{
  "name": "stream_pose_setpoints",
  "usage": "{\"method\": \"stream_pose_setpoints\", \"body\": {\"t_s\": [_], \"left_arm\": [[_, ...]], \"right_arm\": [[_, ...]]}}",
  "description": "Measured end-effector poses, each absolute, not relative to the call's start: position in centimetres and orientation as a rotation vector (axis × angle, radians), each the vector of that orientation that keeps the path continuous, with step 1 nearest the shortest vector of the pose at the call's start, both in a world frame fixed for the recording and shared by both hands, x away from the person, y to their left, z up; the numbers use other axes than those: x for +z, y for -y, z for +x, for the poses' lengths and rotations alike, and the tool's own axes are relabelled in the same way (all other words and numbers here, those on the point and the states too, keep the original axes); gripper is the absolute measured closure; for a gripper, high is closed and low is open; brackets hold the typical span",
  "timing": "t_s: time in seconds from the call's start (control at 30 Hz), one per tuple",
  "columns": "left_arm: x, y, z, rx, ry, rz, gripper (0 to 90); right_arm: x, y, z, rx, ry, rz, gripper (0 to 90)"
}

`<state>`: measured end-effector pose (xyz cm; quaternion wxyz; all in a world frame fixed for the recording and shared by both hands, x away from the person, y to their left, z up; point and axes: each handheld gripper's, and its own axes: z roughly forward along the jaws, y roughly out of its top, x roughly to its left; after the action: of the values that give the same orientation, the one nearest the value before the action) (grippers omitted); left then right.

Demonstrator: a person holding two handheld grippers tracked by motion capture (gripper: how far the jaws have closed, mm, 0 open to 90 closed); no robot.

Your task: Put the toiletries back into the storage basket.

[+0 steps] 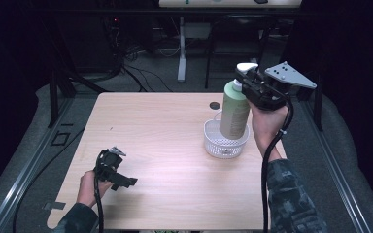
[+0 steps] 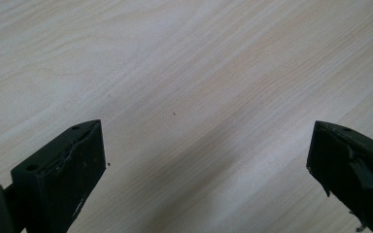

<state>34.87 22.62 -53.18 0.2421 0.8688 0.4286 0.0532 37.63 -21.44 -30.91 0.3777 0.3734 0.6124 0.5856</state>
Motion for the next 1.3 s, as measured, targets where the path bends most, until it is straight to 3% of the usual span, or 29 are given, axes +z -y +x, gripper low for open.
{"method": "stream_pose_setpoints", "body": {"t_s": [1.3], "left_arm": [[-53.1, -22.5, 34.8, 0.15, -1.169, 2.376, 0.2]], "right_arm": [[-34.8, 21.1, 40.5, 1.465, -1.623, 1.014, 67.7]]}}
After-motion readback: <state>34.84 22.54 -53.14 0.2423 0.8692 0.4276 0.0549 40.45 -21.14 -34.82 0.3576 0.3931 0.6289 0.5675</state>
